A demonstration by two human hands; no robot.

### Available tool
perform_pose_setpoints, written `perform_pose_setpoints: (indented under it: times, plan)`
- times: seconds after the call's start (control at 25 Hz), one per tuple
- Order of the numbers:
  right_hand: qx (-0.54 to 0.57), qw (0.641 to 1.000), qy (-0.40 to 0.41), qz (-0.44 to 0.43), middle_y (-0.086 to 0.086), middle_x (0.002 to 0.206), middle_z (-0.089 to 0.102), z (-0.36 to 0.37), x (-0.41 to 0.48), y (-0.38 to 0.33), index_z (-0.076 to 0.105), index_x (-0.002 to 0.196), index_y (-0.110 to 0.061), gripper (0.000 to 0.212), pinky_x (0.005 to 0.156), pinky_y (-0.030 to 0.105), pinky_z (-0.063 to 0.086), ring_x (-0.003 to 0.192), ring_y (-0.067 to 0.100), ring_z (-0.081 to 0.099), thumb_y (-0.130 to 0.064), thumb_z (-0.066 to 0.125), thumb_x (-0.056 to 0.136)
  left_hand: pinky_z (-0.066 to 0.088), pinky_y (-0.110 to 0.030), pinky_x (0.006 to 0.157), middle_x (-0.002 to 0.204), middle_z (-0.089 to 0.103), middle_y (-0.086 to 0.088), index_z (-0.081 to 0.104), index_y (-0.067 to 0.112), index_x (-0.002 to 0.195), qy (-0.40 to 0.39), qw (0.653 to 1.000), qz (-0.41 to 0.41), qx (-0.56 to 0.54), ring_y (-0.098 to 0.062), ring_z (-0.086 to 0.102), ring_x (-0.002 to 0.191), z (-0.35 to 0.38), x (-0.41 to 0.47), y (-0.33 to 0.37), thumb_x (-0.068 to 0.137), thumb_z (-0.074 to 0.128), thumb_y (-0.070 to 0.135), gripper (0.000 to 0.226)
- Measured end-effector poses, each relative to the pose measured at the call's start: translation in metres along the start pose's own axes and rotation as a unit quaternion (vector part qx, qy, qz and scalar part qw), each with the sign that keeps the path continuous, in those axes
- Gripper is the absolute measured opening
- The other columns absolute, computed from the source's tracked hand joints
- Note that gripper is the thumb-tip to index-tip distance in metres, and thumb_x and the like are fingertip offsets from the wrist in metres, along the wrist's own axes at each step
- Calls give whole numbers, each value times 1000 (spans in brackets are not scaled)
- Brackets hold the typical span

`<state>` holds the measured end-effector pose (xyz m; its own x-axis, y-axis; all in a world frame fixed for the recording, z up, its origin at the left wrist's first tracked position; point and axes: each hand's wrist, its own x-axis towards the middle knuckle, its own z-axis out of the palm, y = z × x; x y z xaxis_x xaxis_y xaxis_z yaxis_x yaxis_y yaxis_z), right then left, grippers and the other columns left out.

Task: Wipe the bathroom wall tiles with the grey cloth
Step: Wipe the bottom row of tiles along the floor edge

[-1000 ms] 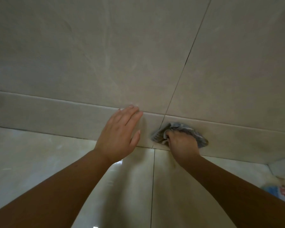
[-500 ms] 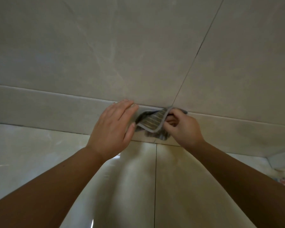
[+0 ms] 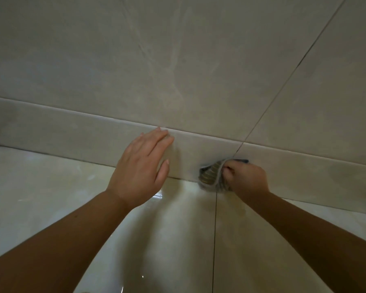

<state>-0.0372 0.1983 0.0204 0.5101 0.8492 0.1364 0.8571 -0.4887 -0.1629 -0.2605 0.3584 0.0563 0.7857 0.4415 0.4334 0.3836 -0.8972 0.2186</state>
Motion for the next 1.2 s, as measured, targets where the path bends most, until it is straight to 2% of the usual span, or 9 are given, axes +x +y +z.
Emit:
perform_pose_setpoints:
  times: [0.08,0.2,0.28,0.4,0.52,0.64,0.92,1.08,1.2]
  plan:
    - [76,986,143,-40,2,69,69,-10,10,-15,72,87,-19,17,54,21,40,57,23,64,-24,56,89,29,-41,116,144,50,-7,51,12,138,-12,1000,12,-1,-21,40,139,2,-3,-3,93,45,28,48]
    - [99,977,166,-89,-1,70,71,-3,26,-51,73,92,-24,14,54,23,48,57,22,65,-27,61,86,27,-41,118,144,50,-7,51,12,138,-21,1000,7,2,-22,40,139,2,-4,-4,94,43,30,48]
    - [61,994,2,-91,-2,92,73,17,29,-59,69,107,-30,22,69,26,50,80,22,68,-36,53,95,28,-42,117,144,50,-7,52,12,137,-25,1000,11,0,-23,40,139,2,-4,-4,94,44,29,47]
    - [14,975,-220,-35,0,124,62,44,16,-34,55,128,-32,32,95,32,45,111,24,59,-39,40,100,28,-42,117,145,49,-7,51,12,138,-34,999,13,1,-22,40,139,6,-7,-5,93,48,27,47]
    - [-37,957,-286,-4,6,140,51,48,-4,12,45,138,-26,37,105,36,41,124,28,50,-27,36,102,29,-42,117,144,50,-8,51,11,138,-36,999,17,3,-23,41,139,10,-8,-2,93,49,26,48]
    - [-82,946,-308,61,8,138,54,31,-26,68,47,137,-25,37,102,35,42,122,29,52,-23,38,101,32,-46,115,143,50,-8,52,10,137,-39,999,28,-6,-24,41,138,15,-6,8,92,50,25,47]
    - [85,980,-141,109,5,114,67,-8,-29,56,63,118,-23,27,84,31,45,101,28,60,-25,43,99,30,-45,116,144,50,-9,51,11,138,-51,995,84,-24,-24,40,140,21,6,44,94,42,30,49]
    - [245,964,1,107,-4,99,71,-36,-17,36,68,108,-29,22,78,28,53,86,17,66,-20,54,94,29,-46,117,146,49,-9,50,11,140,-53,994,96,-27,-24,39,141,22,11,61,95,42,31,50]
    - [223,970,-25,95,-4,104,71,-38,-27,59,67,113,-27,24,81,27,53,90,16,66,-19,56,94,28,-46,117,148,46,-9,48,12,142,-63,992,106,-10,-23,36,142,26,10,67,95,42,32,51]
